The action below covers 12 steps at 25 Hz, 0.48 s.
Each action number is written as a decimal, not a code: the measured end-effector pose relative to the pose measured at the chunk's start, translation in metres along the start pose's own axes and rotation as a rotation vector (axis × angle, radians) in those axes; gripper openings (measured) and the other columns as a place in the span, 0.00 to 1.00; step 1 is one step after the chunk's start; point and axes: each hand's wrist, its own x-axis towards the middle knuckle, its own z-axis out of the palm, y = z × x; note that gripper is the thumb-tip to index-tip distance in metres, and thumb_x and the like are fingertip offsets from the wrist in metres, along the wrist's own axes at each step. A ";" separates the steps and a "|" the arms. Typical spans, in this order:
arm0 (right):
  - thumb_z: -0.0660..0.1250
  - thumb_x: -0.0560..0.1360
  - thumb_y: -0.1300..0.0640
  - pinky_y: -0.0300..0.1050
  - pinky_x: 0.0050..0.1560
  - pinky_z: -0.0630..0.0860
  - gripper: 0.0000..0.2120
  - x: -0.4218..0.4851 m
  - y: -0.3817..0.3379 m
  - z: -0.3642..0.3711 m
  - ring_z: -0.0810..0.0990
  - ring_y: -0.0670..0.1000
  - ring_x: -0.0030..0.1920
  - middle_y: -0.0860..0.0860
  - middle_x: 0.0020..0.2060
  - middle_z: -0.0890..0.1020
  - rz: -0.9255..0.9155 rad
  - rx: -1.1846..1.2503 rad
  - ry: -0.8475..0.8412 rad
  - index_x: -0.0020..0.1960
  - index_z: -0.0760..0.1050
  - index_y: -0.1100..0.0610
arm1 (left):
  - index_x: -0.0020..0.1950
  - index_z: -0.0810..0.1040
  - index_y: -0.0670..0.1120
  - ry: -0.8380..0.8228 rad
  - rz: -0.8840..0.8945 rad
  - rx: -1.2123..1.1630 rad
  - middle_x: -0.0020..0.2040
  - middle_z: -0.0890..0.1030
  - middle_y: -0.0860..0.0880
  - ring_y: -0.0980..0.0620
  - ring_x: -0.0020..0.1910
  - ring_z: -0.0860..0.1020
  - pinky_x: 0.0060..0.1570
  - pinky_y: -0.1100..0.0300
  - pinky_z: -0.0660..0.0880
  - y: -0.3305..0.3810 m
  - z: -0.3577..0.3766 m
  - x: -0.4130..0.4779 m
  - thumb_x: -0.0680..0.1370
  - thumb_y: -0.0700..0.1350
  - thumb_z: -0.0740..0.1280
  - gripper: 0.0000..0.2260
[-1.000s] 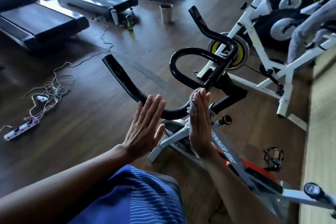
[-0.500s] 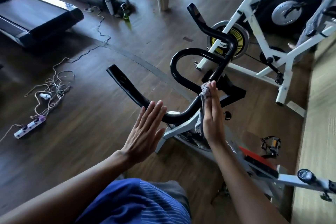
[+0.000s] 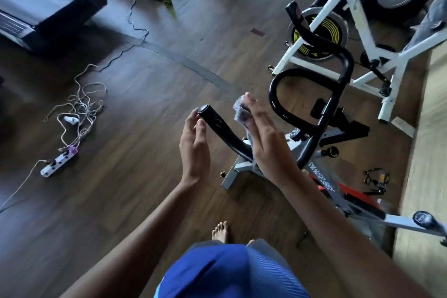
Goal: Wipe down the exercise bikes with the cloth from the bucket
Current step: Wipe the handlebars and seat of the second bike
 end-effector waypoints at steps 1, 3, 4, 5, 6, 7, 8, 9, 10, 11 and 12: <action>0.54 0.85 0.55 0.36 0.74 0.61 0.23 0.008 -0.002 0.010 0.65 0.54 0.76 0.58 0.75 0.67 -0.004 -0.033 -0.002 0.77 0.63 0.62 | 0.68 0.76 0.47 0.004 -0.030 -0.047 0.64 0.80 0.49 0.52 0.64 0.78 0.67 0.49 0.73 0.001 -0.001 0.006 0.81 0.49 0.60 0.17; 0.54 0.84 0.55 0.41 0.75 0.60 0.23 0.019 -0.003 0.029 0.62 0.58 0.77 0.58 0.76 0.65 -0.054 -0.092 -0.025 0.78 0.61 0.61 | 0.63 0.79 0.45 -0.015 -0.046 -0.151 0.59 0.83 0.45 0.49 0.59 0.81 0.60 0.52 0.76 0.008 0.000 0.011 0.83 0.43 0.59 0.13; 0.56 0.84 0.56 0.43 0.75 0.60 0.24 0.023 -0.001 0.039 0.61 0.60 0.77 0.58 0.77 0.64 -0.094 -0.127 -0.040 0.78 0.60 0.61 | 0.62 0.80 0.43 -0.035 -0.053 -0.185 0.57 0.84 0.43 0.47 0.57 0.82 0.58 0.53 0.77 0.011 -0.001 0.012 0.83 0.40 0.58 0.13; 0.57 0.84 0.58 0.47 0.76 0.61 0.24 0.024 0.004 0.049 0.60 0.60 0.78 0.58 0.77 0.63 -0.136 -0.154 -0.066 0.78 0.58 0.61 | 0.61 0.80 0.42 -0.052 -0.068 -0.213 0.56 0.84 0.42 0.46 0.56 0.82 0.57 0.55 0.78 0.014 -0.002 0.012 0.83 0.38 0.58 0.13; 0.58 0.84 0.58 0.52 0.76 0.63 0.26 0.024 0.009 0.056 0.58 0.59 0.79 0.56 0.79 0.60 -0.167 -0.162 -0.109 0.79 0.55 0.60 | 0.61 0.81 0.41 -0.069 -0.085 -0.240 0.55 0.84 0.41 0.45 0.56 0.83 0.56 0.56 0.79 0.014 -0.004 0.012 0.83 0.37 0.58 0.13; 0.57 0.84 0.57 0.56 0.76 0.63 0.28 0.023 0.014 0.061 0.55 0.56 0.80 0.53 0.80 0.55 -0.179 -0.155 -0.153 0.80 0.51 0.57 | 0.61 0.81 0.41 -0.094 -0.106 -0.259 0.55 0.84 0.41 0.45 0.55 0.83 0.54 0.57 0.80 0.015 -0.007 0.013 0.83 0.37 0.59 0.13; 0.56 0.84 0.55 0.59 0.76 0.63 0.29 0.022 0.019 0.062 0.51 0.54 0.80 0.50 0.81 0.51 -0.186 -0.149 -0.190 0.81 0.47 0.54 | 0.61 0.81 0.42 -0.124 -0.135 -0.273 0.54 0.84 0.41 0.46 0.55 0.83 0.53 0.58 0.80 0.015 -0.010 0.015 0.83 0.38 0.59 0.13; 0.54 0.85 0.52 0.60 0.76 0.61 0.30 0.023 0.024 0.061 0.49 0.52 0.81 0.47 0.81 0.47 -0.205 -0.148 -0.220 0.81 0.43 0.50 | 0.61 0.81 0.41 -0.150 -0.178 -0.294 0.54 0.85 0.42 0.47 0.54 0.83 0.51 0.58 0.80 0.016 -0.013 0.016 0.83 0.38 0.59 0.13; 0.53 0.85 0.50 0.61 0.76 0.60 0.30 0.022 0.029 0.059 0.47 0.52 0.81 0.45 0.80 0.44 -0.234 -0.151 -0.245 0.81 0.41 0.47 | 0.61 0.81 0.41 -0.169 -0.225 -0.319 0.53 0.85 0.43 0.48 0.53 0.83 0.50 0.59 0.80 0.018 -0.016 0.018 0.83 0.39 0.60 0.12; 0.53 0.85 0.50 0.62 0.76 0.60 0.31 0.022 0.033 0.057 0.45 0.52 0.81 0.44 0.80 0.41 -0.271 -0.155 -0.271 0.81 0.39 0.44 | 0.61 0.81 0.41 -0.178 -0.266 -0.352 0.52 0.85 0.43 0.50 0.52 0.83 0.48 0.60 0.80 0.019 -0.019 0.020 0.83 0.39 0.60 0.12; 0.53 0.85 0.50 0.62 0.76 0.60 0.31 0.023 0.036 0.056 0.45 0.53 0.81 0.44 0.80 0.40 -0.306 -0.153 -0.293 0.80 0.38 0.42 | 0.61 0.81 0.42 -0.179 -0.297 -0.383 0.51 0.85 0.44 0.50 0.51 0.83 0.48 0.61 0.80 0.020 -0.020 0.021 0.83 0.39 0.60 0.12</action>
